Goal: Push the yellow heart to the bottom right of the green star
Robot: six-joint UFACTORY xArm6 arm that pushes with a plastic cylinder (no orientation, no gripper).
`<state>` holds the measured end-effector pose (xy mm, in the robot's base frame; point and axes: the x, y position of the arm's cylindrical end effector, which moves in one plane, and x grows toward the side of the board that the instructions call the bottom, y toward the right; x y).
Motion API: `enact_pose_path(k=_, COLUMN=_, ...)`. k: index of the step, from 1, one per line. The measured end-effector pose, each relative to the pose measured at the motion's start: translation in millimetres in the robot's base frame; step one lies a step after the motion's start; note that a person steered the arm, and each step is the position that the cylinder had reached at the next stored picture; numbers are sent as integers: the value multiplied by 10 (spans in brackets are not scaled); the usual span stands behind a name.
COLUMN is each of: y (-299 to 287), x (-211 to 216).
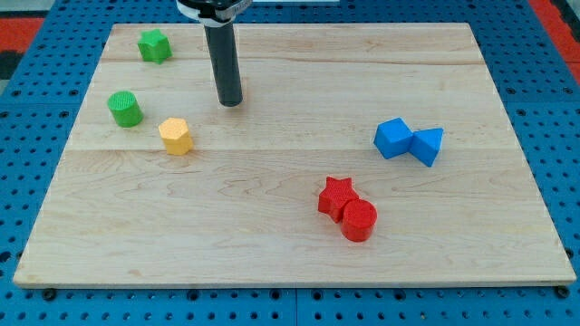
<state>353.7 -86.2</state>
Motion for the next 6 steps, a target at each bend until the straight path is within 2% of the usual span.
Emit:
enact_pose_path(k=4, y=20, x=-222)
enact_pose_path(k=6, y=-398, x=168)
